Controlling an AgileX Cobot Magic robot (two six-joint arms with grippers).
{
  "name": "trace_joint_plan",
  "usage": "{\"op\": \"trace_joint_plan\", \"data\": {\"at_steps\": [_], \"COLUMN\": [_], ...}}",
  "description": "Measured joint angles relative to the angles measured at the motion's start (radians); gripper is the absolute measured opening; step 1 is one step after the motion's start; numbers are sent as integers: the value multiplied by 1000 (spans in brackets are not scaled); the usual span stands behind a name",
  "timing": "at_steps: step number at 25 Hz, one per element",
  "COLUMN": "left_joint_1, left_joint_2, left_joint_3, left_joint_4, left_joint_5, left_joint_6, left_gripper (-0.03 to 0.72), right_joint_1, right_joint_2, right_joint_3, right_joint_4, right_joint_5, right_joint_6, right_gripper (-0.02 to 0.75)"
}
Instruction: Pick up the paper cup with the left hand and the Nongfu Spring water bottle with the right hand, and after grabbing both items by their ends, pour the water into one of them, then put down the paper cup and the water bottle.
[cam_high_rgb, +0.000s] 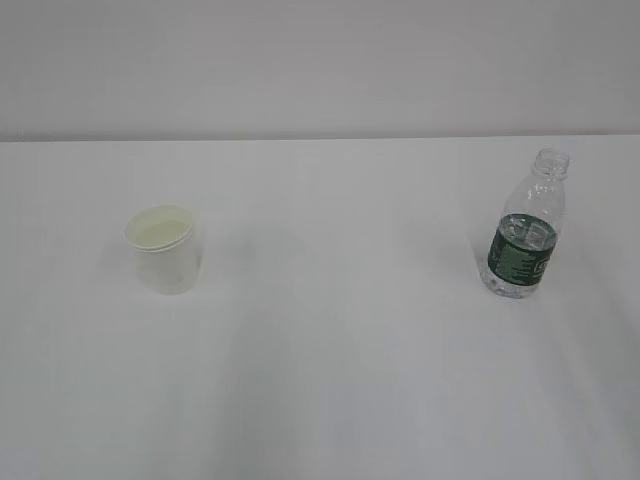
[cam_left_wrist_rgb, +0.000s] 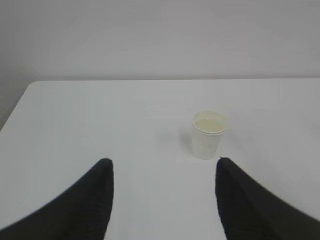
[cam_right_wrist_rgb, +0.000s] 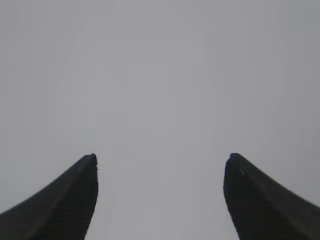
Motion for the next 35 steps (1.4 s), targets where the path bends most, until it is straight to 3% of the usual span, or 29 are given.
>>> {"op": "trace_joint_plan", "data": {"at_steps": [7, 18, 23, 35], "left_joint_1": [0, 0, 0, 0], "left_joint_2": [0, 0, 0, 0], "left_joint_3": [0, 0, 0, 0], "left_joint_4": [0, -12, -17, -19], "left_joint_5": [0, 0, 0, 0], "left_joint_6": [0, 0, 0, 0], "left_gripper": [461, 461, 461, 461], "right_joint_1": [0, 0, 0, 0], "right_joint_2": [0, 0, 0, -69], "right_joint_3": [0, 0, 0, 0], "right_joint_4": [161, 692, 897, 948], "right_joint_5": [226, 471, 551, 819], "right_joint_6": [-352, -979, -1145, -1174], "right_gripper": [587, 588, 587, 588]}}
